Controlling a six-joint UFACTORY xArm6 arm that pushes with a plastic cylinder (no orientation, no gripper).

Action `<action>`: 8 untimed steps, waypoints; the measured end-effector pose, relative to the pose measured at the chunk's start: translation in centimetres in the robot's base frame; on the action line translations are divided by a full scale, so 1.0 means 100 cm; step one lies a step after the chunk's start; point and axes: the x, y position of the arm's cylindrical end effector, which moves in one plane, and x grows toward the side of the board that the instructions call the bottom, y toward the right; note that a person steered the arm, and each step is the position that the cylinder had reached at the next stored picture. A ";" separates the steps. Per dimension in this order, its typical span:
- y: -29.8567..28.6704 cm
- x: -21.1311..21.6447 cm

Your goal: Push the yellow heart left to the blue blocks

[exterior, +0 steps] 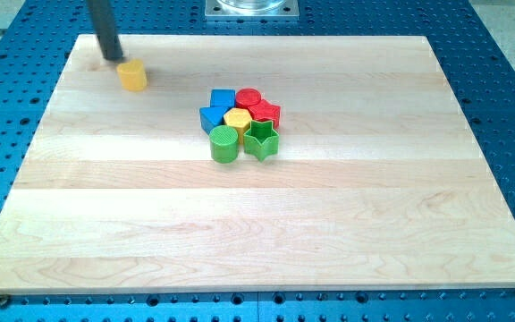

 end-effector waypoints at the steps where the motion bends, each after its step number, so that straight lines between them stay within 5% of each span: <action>1: 0.032 0.047; 2: 0.077 0.068; 4: 0.093 0.046; 6: 0.115 0.105; 8: 0.132 0.066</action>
